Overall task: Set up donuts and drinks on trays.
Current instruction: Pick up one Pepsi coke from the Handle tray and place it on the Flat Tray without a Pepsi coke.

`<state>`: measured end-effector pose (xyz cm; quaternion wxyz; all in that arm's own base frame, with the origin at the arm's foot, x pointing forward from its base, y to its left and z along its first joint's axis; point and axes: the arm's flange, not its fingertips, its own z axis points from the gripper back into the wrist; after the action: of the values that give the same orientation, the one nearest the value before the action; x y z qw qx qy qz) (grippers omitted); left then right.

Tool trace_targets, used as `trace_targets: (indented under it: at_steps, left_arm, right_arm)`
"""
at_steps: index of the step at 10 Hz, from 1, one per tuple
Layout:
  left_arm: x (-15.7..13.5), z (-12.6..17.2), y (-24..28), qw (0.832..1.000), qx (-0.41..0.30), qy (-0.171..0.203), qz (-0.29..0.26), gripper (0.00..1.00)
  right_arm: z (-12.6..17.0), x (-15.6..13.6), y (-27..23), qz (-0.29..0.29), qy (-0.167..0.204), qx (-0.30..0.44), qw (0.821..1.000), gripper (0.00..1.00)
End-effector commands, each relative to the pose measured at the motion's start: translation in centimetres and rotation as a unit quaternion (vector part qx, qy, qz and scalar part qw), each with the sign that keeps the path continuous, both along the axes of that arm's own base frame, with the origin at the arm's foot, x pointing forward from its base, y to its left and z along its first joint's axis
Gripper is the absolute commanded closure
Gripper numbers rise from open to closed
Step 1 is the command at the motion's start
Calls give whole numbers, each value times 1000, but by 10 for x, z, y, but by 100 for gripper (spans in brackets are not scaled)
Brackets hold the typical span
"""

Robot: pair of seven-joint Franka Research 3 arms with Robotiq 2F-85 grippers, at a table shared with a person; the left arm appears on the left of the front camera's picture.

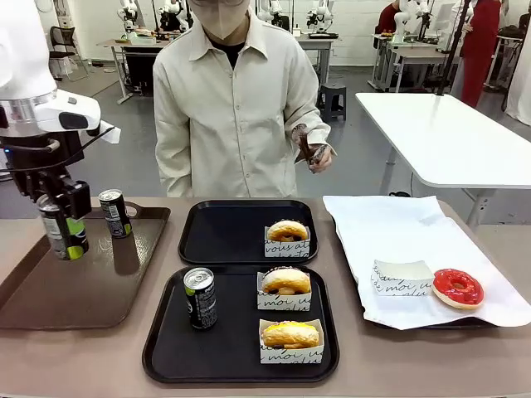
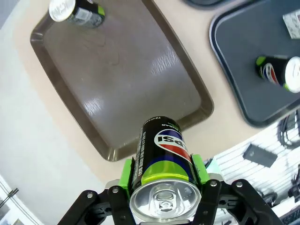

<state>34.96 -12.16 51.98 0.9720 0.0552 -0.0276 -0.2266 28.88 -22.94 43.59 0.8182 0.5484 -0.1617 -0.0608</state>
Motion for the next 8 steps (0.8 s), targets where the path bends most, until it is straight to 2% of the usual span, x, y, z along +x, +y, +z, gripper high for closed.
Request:
trace_targets:
  at_steps: [1,3,7,8]
  left_arm:
    - [15,2,-16,999,-16,-38,29,41]
    - [25,-4,-20,999,-26,-32,33,41]
    - [63,-17,-56,995,-69,-68,22,41]
    - [73,-23,-66,994,-88,-59,21,41]
  right_arm:
    - [2,1,-2,-2,-6,10,1000,0]
    - [2,1,-2,-2,-6,10,1000,0]
    - [2,1,-2,-2,-6,10,1000,0]
    - [2,1,-2,-2,-6,10,1000,0]
